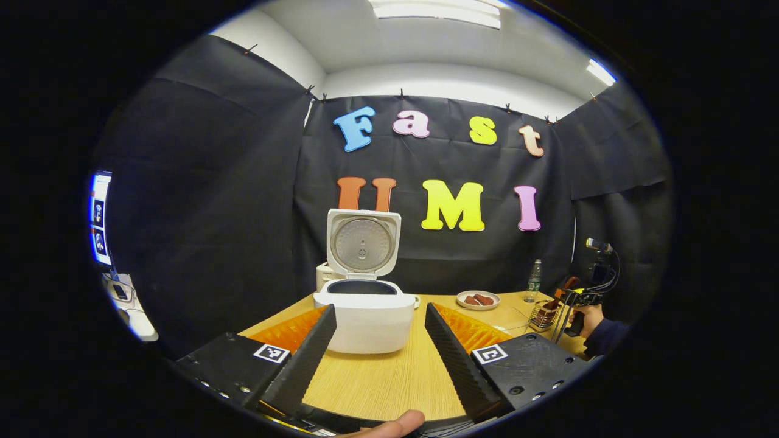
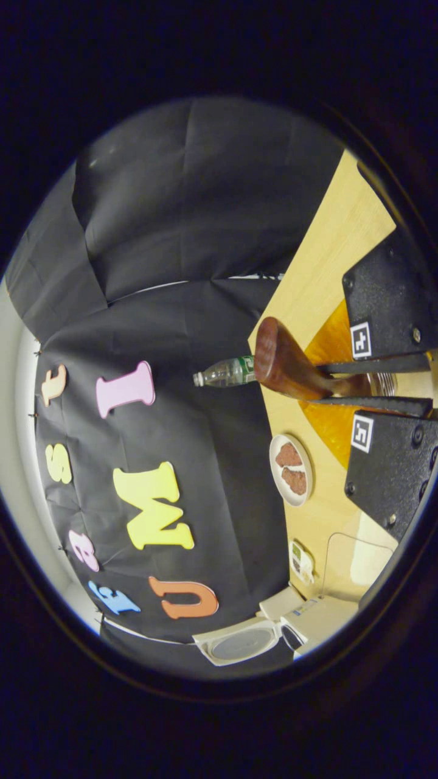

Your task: Close the left gripper, press the button to open the rice cooker; take a wooden spoon from the chopstick holder with the right hand, scoop a spoonful of rice and pour it into the rice cooker, then put the wooden spoon back into the chopstick holder.

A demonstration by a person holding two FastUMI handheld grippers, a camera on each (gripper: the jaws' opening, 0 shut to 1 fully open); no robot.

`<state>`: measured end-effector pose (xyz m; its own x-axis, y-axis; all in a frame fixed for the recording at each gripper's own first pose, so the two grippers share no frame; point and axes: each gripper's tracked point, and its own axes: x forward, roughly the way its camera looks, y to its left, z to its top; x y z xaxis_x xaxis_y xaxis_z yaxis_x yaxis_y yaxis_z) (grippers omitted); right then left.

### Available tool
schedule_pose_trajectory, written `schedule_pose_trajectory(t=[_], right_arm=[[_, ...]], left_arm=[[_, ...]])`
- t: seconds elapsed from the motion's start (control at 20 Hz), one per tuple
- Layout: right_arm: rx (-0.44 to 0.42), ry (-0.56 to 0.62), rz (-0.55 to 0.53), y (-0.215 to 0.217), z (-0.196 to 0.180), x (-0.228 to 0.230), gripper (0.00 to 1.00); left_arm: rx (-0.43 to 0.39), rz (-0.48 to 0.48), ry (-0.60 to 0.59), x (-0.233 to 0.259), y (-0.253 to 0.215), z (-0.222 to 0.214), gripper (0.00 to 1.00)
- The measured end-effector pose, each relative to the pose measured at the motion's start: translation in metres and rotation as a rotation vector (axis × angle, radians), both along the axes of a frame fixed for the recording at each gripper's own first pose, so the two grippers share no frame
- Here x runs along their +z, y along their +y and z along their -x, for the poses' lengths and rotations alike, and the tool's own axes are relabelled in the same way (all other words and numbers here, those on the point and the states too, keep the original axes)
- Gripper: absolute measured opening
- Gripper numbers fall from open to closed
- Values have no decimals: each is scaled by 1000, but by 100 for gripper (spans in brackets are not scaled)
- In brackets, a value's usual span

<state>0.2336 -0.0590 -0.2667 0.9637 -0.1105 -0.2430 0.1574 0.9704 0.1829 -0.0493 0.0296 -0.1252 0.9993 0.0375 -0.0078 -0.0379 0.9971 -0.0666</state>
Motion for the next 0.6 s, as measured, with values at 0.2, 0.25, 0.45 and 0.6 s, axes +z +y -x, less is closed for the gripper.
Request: schedule_pose_trajectory(t=[0.2,0.25,0.45,0.6], right_arm=[[-5,-65,43,9,9,45,20],[-9,-73,56,10,13,53,18],[82,-87,26,50,32,81,16],[182,-84,-9,93,44,90,15]], left_arm=[[8,-1,2,-7,10,-1,94],[11,1,2,-8,12,0,94],[15,7,0,-10,18,5,94],[5,-2,-6,-11,16,10,94]])
